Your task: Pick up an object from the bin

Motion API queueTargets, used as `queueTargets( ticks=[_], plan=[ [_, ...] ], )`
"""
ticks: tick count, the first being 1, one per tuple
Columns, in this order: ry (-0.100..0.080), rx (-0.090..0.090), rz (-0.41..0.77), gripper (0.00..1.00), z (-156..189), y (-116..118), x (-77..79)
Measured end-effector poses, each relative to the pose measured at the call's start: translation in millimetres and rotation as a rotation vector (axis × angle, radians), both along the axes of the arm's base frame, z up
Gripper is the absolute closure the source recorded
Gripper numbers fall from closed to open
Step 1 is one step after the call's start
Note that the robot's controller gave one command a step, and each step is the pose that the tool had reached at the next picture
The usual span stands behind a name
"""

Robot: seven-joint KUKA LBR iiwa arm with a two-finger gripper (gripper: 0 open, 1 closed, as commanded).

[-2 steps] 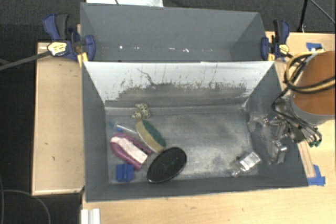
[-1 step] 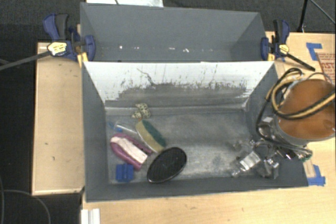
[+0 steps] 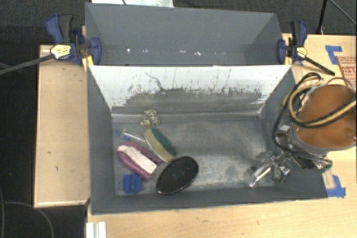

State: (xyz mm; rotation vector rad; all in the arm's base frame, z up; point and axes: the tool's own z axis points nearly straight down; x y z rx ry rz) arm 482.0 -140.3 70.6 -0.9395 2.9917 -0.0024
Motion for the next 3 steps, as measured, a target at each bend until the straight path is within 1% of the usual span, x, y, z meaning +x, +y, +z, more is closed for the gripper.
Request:
queueTargets(
  ticks=[1, 2, 3],
  plan=[
    [0.000, 0.000, 0.003, 1.00, 0, 0, -0.1],
    [0.006, 0.001, 0.256, 1.00, 0, 77, 4.1],
    [-0.005, -0.005, 0.243, 1.00, 160, 38, 31.5]
  ],
)
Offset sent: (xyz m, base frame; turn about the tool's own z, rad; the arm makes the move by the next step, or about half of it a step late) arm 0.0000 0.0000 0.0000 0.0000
